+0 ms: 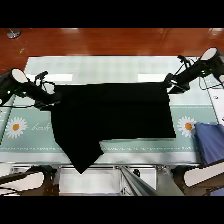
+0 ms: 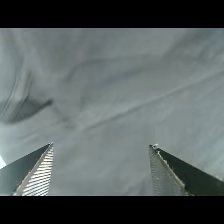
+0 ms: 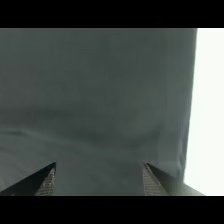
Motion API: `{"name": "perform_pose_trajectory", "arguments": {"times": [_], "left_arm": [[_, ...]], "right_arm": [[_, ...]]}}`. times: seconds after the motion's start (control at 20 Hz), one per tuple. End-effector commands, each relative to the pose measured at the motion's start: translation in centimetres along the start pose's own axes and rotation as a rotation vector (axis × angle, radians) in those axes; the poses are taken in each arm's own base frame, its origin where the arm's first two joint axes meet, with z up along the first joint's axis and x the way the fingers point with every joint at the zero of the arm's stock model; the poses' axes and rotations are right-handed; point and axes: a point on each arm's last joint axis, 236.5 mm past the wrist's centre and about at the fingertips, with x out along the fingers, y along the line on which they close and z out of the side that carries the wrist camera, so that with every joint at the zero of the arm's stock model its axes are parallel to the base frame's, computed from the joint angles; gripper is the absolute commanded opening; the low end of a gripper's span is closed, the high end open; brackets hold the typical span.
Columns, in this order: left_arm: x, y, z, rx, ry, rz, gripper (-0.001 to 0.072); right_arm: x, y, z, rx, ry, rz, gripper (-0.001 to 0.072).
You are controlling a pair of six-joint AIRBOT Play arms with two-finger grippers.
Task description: Fold the shirts.
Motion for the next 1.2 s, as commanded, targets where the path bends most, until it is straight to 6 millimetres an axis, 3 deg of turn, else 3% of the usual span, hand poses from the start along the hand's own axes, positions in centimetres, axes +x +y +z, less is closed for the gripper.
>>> {"name": "perform_pose_trajectory", "arguments": {"times": [0.0,0.1,0.25,0.3,0.45,0.5,0.6,0.85,1.05,1.15], "left_arm": [[-1.7,2.0,-2.1,0.000,0.008,0.053,0.0703],[-2.0,3.9,-4.9,-0.024,-0.009,0.092,0.0703],[-0.6,6.6,-10.7,-0.153,-0.013,0.082,0.0702],[0.2,6.5,-11.9,-0.220,-0.033,0.034,0.0703],[3.2,3.5,-15.1,-0.349,-0.053,-0.170,0.0703],[3.9,2.9,-15.9,-0.367,-0.041,-0.200,0.0703],[3.3,1.9,-15.0,-0.352,-0.062,-0.233,0.0703],[4.4,1.7,-17.0,-0.356,0.046,-0.223,0.0702],[5.6,-0.3,-18.5,-0.291,0.140,-0.241,0.0702],[6.6,-0.9,-18.4,-0.267,0.133,-0.219,0.0701]], "right_arm": [[-3.3,-0.9,-1.5,0.011,-0.073,0.003,0.0619],[-4.0,-2.6,-4.4,0.043,-0.125,-0.011,0.0619],[-2.4,-3.1,-11.5,0.072,-0.161,0.009,0.0619],[-2.0,-2.9,-12.6,0.099,-0.213,0.009,0.0619],[-0.7,0.4,-15.6,0.125,-0.281,0.151,0.0619],[-0.4,0.8,-16.2,0.121,-0.281,0.172,0.0619],[-0.1,0.8,-16.7,0.123,-0.270,0.173,0.0618],[-0.3,1.4,-16.5,0.131,-0.276,0.204,0.0619],[-0.4,1.4,-16.2,0.142,-0.289,0.207,0.0619],[-0.6,1.0,-15.6,0.150,-0.317,0.193,0.0619]]}}
